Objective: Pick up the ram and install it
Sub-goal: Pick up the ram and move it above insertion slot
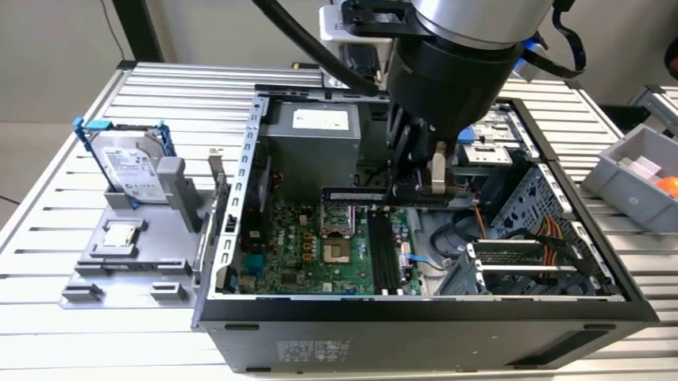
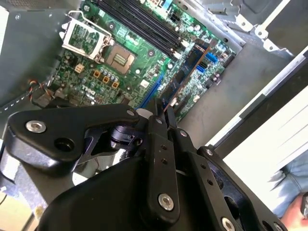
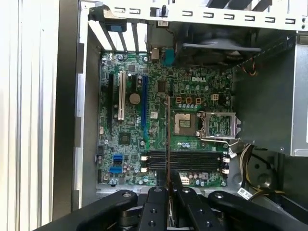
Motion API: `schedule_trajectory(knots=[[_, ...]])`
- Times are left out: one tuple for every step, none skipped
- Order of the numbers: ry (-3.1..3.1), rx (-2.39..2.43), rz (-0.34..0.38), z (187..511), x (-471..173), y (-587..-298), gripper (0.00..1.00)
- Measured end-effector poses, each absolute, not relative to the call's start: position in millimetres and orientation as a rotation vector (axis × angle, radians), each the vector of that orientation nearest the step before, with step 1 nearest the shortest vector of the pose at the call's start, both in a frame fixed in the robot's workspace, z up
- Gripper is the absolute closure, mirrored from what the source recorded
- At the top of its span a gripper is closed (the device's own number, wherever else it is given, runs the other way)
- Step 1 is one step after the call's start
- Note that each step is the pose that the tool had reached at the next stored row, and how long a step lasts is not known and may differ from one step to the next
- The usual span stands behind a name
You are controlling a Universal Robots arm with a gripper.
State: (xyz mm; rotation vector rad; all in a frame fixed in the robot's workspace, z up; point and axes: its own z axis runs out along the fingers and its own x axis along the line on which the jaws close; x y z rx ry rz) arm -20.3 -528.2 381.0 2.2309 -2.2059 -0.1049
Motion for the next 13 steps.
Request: schedule_trajectory(knots=[[-2.205, 2.231, -0.105, 381.0, -19.2, -527.3, 1.0], [-2.205, 2.232, -0.105, 380.9, -18.0, -526.2, 1.0], [-2.204, 2.232, -0.105, 381.0, -16.8, -525.1, 1.0], [-2.204, 2.233, -0.105, 381.0, -15.5, -524.0, 1.0], [-2.204, 2.233, -0.105, 380.9, -14.4, -523.0, 1.0], [-2.203, 2.234, -0.105, 381.0, -13.3, -521.8, 1.0], [-2.203, 2.234, -0.105, 381.0, -12.4, -520.4, 1.0], [-2.203, 2.234, -0.105, 381.0, -11.8, -518.2, 1.0], [-2.203, 2.234, -0.105, 380.9, -11.2, -515.6, 1.0], [-2.202, 2.234, -0.105, 381.0, -10.7, -513.1, 1.0], [-2.202, 2.234, -0.105, 381.0, -10.2, -510.8, 1.0], [-2.202, 2.235, -0.105, 380.9, -9.5, -508.3, 1.0], [-2.202, 2.235, -0.105, 381.0, -8.6, -506.1, 1.0]])
